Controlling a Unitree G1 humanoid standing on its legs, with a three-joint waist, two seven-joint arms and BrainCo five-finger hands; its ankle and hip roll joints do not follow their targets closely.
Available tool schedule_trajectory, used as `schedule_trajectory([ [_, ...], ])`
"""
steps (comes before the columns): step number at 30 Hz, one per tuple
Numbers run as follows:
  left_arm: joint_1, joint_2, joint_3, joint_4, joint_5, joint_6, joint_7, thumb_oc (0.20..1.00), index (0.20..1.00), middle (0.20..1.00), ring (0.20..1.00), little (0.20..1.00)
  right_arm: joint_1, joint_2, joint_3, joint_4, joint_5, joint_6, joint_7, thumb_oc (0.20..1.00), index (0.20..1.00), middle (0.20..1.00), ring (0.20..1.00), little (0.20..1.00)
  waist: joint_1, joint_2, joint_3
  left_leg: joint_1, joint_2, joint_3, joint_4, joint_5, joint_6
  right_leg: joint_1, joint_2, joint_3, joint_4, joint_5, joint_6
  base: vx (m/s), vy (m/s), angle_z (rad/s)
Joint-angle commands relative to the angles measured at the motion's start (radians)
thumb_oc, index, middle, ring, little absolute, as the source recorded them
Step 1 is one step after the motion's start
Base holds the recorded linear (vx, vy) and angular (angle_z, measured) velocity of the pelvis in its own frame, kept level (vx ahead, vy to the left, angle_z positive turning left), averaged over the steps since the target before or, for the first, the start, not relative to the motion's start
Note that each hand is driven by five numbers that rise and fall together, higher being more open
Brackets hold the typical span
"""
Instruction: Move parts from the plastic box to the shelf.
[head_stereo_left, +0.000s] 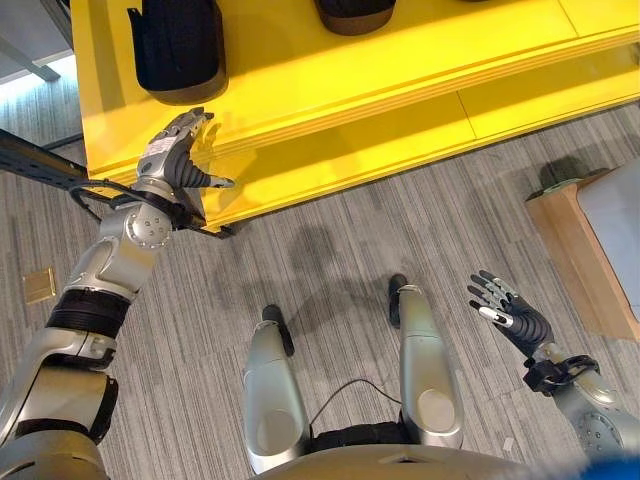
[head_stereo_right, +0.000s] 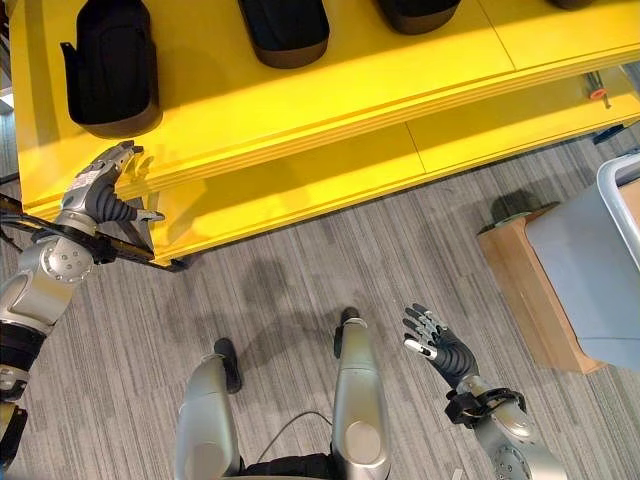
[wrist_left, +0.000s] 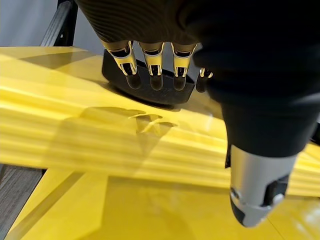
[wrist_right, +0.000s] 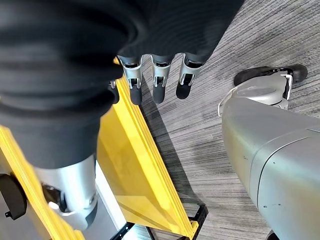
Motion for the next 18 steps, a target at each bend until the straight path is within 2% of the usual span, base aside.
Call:
schedule_trajectory([
  [1, -0.003, 0.026, 0.023, -0.006, -0.037, -0.007, 0.054, 1.0, 1.0, 1.0, 1.0, 1.0, 0.0, -0.013, 0.013, 0.007, 0.007, -0.03, 0.002, 1.0, 1.0, 1.0, 1.0, 1.0, 0.01, -0.054, -0.061, -0.066, 0.032, -0.081, 0.004, 0.056, 0.008, 0.067, -0.091, 0.035, -0.098, 0.104, 0.072, 0.0, 0.0, 0.0],
  [18, -0.105, 0.013, -0.027, 0.07, -0.112, 0.018, 0.029, 1.0, 1.0, 1.0, 1.0, 1.0, -0.002, -0.01, 0.027, 0.02, 0.007, -0.016, 0.004, 1.0, 1.0, 1.0, 1.0, 1.0, 0.003, -0.052, -0.068, -0.059, 0.033, -0.082, 0.002, 0.058, 0.005, 0.071, -0.087, 0.036, -0.089, 0.1, 0.07, 0.0, 0.0, 0.0],
])
